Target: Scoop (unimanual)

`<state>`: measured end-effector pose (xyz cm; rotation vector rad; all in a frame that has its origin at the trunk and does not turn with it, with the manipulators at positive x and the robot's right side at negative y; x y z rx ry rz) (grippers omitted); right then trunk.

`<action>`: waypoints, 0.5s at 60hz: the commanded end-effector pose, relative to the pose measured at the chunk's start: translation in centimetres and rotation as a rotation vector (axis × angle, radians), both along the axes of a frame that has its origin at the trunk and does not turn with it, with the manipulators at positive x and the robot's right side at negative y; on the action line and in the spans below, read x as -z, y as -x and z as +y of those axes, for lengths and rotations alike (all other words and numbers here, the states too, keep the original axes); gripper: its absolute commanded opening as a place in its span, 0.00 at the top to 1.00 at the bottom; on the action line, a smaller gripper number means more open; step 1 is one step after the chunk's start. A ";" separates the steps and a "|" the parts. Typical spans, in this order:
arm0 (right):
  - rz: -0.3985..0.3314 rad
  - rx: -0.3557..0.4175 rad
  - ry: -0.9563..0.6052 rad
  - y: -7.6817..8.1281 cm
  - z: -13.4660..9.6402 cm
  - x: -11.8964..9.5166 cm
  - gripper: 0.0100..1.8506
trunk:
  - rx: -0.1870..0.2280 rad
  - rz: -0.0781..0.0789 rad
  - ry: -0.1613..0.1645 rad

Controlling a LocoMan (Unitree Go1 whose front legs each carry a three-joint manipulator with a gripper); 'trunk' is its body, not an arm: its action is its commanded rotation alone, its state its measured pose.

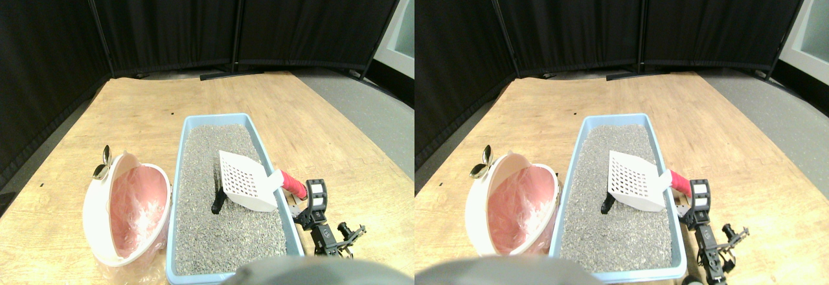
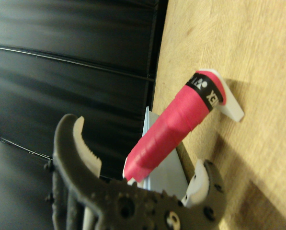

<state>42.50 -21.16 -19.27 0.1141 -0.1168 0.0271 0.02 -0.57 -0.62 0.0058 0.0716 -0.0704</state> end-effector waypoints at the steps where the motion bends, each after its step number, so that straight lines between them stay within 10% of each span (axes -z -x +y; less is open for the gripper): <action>1: -0.023 0.007 -0.014 -0.6 -0.4 0.1 0.50 | -0.002 -0.004 0.025; 30: 0.034 0.035 -0.019 -2.4 -1.1 0.2 0.48 | -0.014 -0.020 0.030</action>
